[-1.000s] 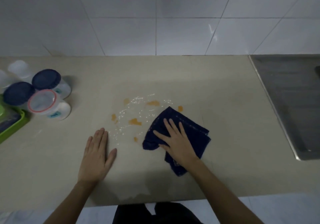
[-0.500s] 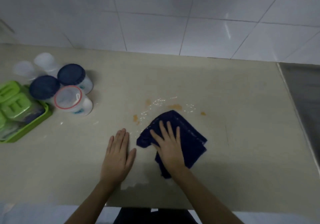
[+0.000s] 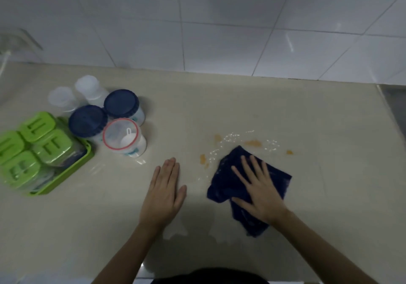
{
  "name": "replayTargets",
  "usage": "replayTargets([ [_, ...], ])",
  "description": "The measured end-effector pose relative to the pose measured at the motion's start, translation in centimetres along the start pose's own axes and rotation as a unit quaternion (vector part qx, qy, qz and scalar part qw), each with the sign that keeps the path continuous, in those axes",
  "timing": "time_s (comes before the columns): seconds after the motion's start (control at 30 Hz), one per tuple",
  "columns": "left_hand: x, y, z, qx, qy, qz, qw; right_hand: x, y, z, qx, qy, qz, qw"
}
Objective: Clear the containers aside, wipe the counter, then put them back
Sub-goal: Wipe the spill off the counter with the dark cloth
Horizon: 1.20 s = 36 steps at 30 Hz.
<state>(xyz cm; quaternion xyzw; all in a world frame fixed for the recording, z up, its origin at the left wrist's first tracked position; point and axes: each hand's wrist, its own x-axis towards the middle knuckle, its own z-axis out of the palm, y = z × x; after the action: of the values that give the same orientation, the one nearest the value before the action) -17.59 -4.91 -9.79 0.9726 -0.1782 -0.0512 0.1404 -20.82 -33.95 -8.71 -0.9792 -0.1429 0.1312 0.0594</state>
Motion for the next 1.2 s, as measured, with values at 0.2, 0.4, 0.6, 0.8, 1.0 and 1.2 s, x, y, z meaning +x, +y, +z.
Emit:
replayTargets([
  [0.2, -0.1, -0.5, 0.3, -0.02, 0.013, 0.006, 1.0, 6.2, -5.8, 0.6, 0.041, 0.027, -0.031, 0.998],
  [0.4, 0.2, -0.9, 0.7, -0.033, 0.028, 0.012, 0.999, 2.7, 4.0, 0.0, 0.107, 0.092, 0.05, 0.989],
  [0.6, 0.1, -1.0, 1.0, -0.047, 0.038, 0.018, 0.998, 5.1, 0.3, 0.5, 0.074, 0.112, 0.109, 0.985],
  [0.8, -0.1, -0.5, 0.5, -0.066, 0.048, 0.007, 0.997, 10.1, -5.7, 0.6, 0.107, 0.082, -0.059, 0.989],
  [1.0, -0.2, -0.4, 0.9, -0.06, 0.035, 0.004, 0.998, 7.9, 6.5, -1.2, 0.152, 0.132, 0.063, 0.978],
  [1.2, 0.1, -1.1, 0.8, -0.04, 0.032, 0.006, 0.999, 8.4, 3.3, -0.7, 0.107, 0.16, 0.153, 0.969],
])
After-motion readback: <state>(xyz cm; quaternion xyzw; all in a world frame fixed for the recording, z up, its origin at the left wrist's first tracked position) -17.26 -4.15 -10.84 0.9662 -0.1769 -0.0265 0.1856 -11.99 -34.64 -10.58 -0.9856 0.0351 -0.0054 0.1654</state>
